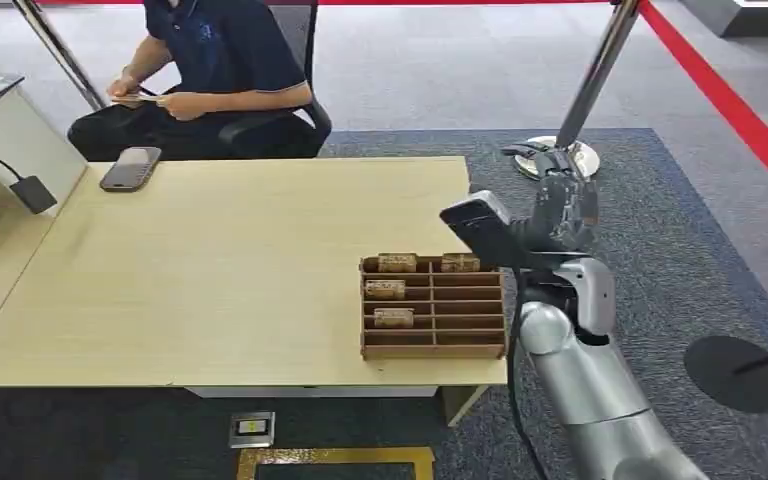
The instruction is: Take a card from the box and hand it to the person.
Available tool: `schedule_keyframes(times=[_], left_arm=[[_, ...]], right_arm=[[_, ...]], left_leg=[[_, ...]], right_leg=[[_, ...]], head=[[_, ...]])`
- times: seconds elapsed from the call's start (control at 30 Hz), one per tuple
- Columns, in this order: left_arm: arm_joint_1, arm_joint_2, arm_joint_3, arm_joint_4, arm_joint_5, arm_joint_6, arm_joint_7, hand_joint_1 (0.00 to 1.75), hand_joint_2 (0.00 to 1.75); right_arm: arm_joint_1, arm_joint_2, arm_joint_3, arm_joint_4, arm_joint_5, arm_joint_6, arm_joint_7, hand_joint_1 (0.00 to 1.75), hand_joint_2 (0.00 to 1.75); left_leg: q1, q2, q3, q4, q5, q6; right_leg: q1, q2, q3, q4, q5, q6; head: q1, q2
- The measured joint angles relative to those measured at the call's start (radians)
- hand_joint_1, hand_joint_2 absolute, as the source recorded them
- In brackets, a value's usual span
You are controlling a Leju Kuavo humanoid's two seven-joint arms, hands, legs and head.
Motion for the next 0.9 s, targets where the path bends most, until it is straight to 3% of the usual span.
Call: schedule_keyframes(times=[0.23, 0.27, 0.53, 0.9], left_arm=[[-0.003, -0.002, 0.015, 0.0, 0.012, 0.004, -0.005, 0.0, 0.0], [-0.003, -0.002, 0.016, 0.0, 0.011, 0.005, -0.011, 0.0, 1.75], [-0.003, -0.006, 0.016, 0.0, -0.017, 0.012, -0.019, 0.0, 1.75], [-0.002, -0.006, 0.014, 0.0, -0.044, 0.021, -0.024, 0.0, 1.75]], right_arm=[[-0.066, 0.007, 0.063, 0.1, 0.118, -0.002, 0.098, 0.4, 1.75], [-0.071, 0.008, 0.066, 0.114, 0.128, -0.002, 0.108, 0.42, 1.75], [-0.067, 0.003, 0.071, 0.166, 0.278, 0.005, 0.228, 0.47, 1.75], [0.079, -0.014, 0.069, 0.029, 0.411, 0.037, 0.302, 0.47, 1.75]], left_leg=[[0.0, 0.0, 0.0, 0.0, 0.0, 0.0], [0.0, 0.0, 0.0, 0.0, 0.0, 0.0], [0.0, 0.0, 0.0, 0.0, 0.0, 0.0], [0.0, 0.0, 0.0, 0.0, 0.0, 0.0]], right_leg=[[0.0, 0.0, 0.0, 0.0, 0.0, 0.0], [0.0, 0.0, 0.0, 0.0, 0.0, 0.0], [0.0, 0.0, 0.0, 0.0, 0.0, 0.0], [0.0, 0.0, -0.001, 0.0, 0.0, 0.0]], head=[[0.0, 0.0], [0.0, 0.0], [0.0, 0.0], [0.0, 0.0]])
